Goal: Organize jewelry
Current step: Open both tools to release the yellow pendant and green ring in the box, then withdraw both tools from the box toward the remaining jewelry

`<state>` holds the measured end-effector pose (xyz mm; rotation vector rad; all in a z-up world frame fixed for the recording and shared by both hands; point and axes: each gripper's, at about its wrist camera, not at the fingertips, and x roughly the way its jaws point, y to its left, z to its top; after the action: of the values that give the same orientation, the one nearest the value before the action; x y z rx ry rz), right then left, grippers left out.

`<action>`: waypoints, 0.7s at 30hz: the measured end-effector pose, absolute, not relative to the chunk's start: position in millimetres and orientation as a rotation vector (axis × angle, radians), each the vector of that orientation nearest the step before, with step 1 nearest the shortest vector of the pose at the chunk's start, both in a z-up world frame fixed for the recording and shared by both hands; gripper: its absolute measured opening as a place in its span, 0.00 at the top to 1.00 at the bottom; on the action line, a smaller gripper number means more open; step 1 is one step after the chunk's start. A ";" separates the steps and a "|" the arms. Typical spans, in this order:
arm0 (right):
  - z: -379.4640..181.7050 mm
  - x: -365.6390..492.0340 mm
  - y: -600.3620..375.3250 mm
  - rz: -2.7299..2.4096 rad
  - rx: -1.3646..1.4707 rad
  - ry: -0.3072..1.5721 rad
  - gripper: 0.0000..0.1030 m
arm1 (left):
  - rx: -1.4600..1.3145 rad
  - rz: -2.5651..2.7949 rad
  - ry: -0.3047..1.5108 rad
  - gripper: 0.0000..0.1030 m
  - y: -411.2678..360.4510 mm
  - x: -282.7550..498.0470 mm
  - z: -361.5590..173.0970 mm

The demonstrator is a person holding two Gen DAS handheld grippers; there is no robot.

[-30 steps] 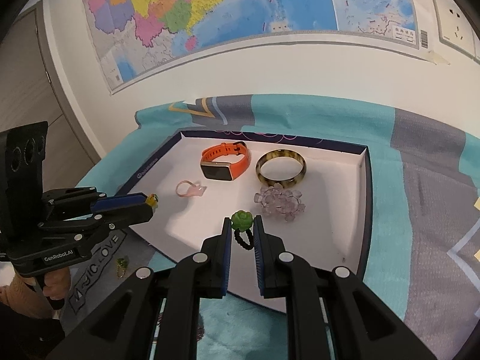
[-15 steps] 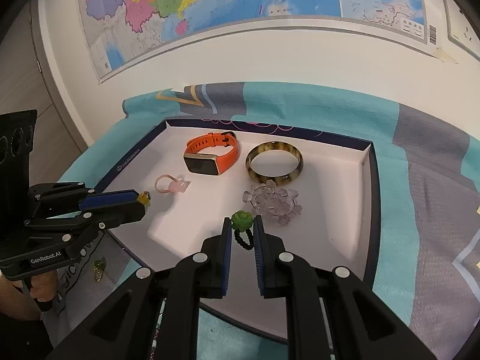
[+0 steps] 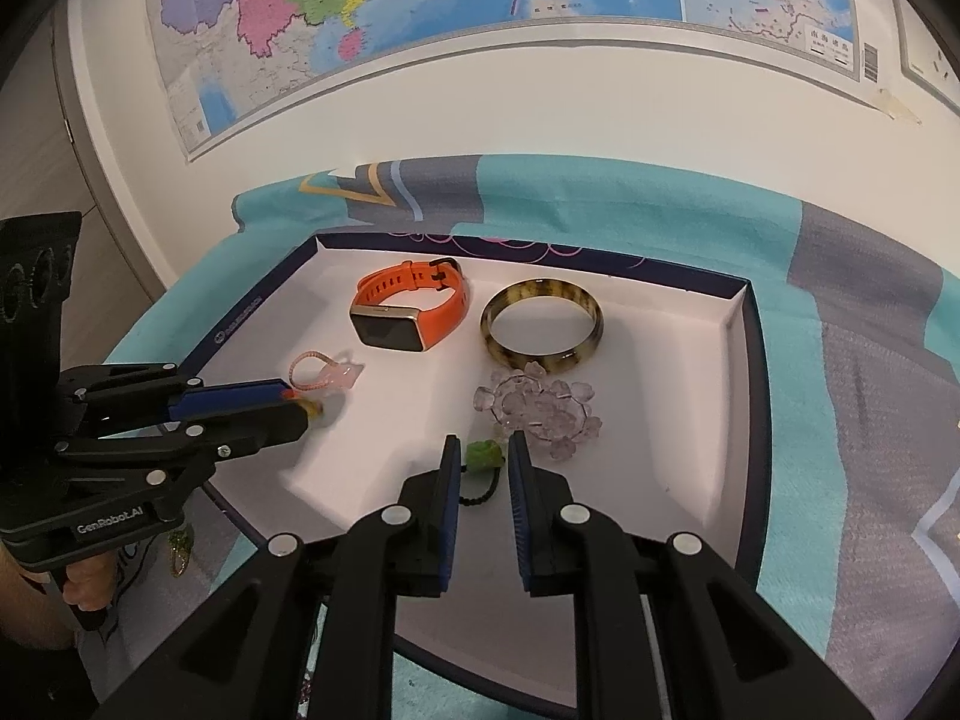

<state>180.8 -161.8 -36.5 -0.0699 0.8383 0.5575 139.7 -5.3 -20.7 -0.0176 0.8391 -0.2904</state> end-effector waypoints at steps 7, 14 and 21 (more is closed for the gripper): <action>-32.5 179.0 -167.8 0.562 -0.038 0.832 0.84 | -0.024 -0.291 0.843 0.81 -3.7 140.0 -22.2; -20.0 165.6 -175.0 0.586 -0.016 0.806 0.77 | -0.023 -0.285 0.799 0.72 -0.6 127.5 -10.8; -6.7 137.7 -185.3 0.633 -0.012 0.776 0.69 | -0.022 -0.284 0.734 0.67 9.5 97.1 6.4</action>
<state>137.7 -185.3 -6.7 -0.0122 0.7765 0.6335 97.1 9.5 6.4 -0.0217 0.7342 -0.2841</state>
